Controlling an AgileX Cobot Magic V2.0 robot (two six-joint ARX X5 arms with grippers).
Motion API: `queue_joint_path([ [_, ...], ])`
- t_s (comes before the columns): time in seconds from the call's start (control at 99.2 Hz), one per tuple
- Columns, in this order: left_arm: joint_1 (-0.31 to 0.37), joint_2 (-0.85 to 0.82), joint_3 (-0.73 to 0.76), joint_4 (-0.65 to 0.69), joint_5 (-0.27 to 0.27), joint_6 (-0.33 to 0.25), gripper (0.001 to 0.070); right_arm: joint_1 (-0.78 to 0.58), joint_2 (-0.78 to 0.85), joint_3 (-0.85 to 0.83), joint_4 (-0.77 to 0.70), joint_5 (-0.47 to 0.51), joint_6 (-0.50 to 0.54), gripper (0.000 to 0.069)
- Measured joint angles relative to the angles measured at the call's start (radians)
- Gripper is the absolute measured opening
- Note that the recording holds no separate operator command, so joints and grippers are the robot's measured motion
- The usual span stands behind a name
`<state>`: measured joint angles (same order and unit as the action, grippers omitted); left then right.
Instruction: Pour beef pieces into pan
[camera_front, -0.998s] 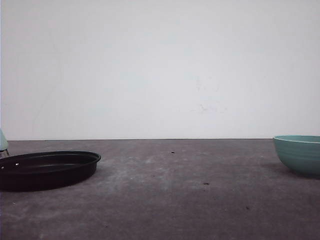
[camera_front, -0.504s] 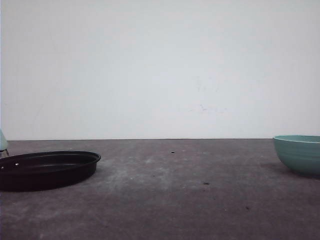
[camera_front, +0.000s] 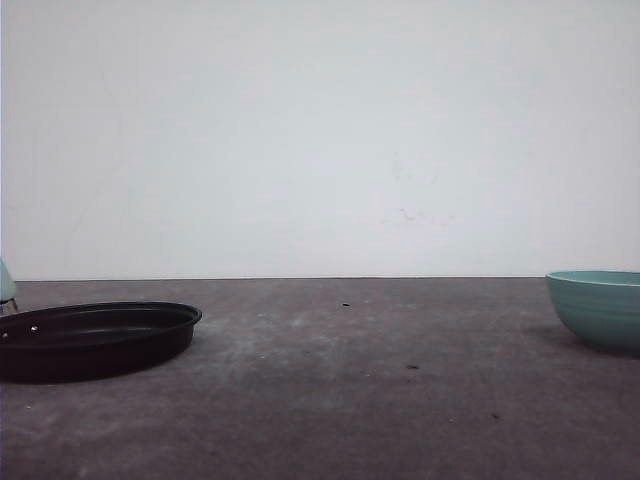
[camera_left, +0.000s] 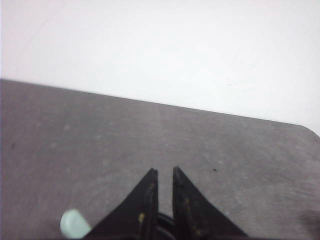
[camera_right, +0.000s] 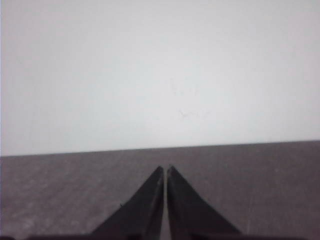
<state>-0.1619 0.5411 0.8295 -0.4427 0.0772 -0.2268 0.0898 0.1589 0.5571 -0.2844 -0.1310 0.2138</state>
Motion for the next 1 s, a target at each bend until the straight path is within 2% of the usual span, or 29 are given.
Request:
queue_joint_path([
  [0.192, 0.0, 0.184, 0.232, -0.045, 0.0, 0.01, 0.0024, 0.0, 0.214, 0.304, -0.117, 0.0, -0.005, 0.001],
  [0.363, 0.0, 0.244, 0.377, -0.04, 0.0, 0.017, 0.0024, 0.0, 0.392, 0.535, -0.216, 0.0, -0.013, 0.001],
  [0.474, 0.0, 0.246, 0.407, -0.039, 0.0, 0.018, 0.0024, 0.0, 0.471, 0.615, -0.272, 0.0, -0.016, 0.001],
  [0.605, 0.0, 0.235, 0.407, -0.052, 0.0, 0.017, 0.0028, 0.0, 0.522, 0.632, -0.298, -0.028, -0.016, 0.0016],
  [0.645, 0.0, 0.232, 0.407, -0.06, 0.0, 0.017, 0.0045, 0.0, 0.533, 0.632, -0.306, -0.039, -0.017, 0.0058],
  [0.686, 0.0, 0.229, 0.407, -0.074, 0.0, 0.017, 0.0087, 0.0, 0.54, 0.632, -0.309, -0.048, -0.019, 0.0128],
  [0.696, 0.0, 0.228, 0.407, -0.078, 0.0, 0.017, 0.0103, 0.0, 0.542, 0.632, -0.31, -0.05, -0.019, 0.017],
  [0.797, 0.0, 0.217, 0.407, -0.119, 0.0, 0.015, 0.0355, 0.0, 0.55, 0.632, -0.311, -0.052, -0.019, 0.0468],
  [0.847, 0.0, 0.217, 0.407, -0.137, 0.0, 0.015, 0.0461, 0.0, 0.554, 0.632, -0.311, -0.052, -0.019, 0.0579],
  [0.918, 0.0, 0.215, 0.407, -0.154, -0.006, 0.017, 0.0532, 0.0, 0.558, 0.632, -0.31, -0.052, -0.019, 0.0657],
  [0.998, 0.0, 0.215, 0.407, -0.174, -0.019, 0.031, 0.0558, 0.0, 0.57, 0.632, -0.31, -0.052, -0.019, 0.0683],
])
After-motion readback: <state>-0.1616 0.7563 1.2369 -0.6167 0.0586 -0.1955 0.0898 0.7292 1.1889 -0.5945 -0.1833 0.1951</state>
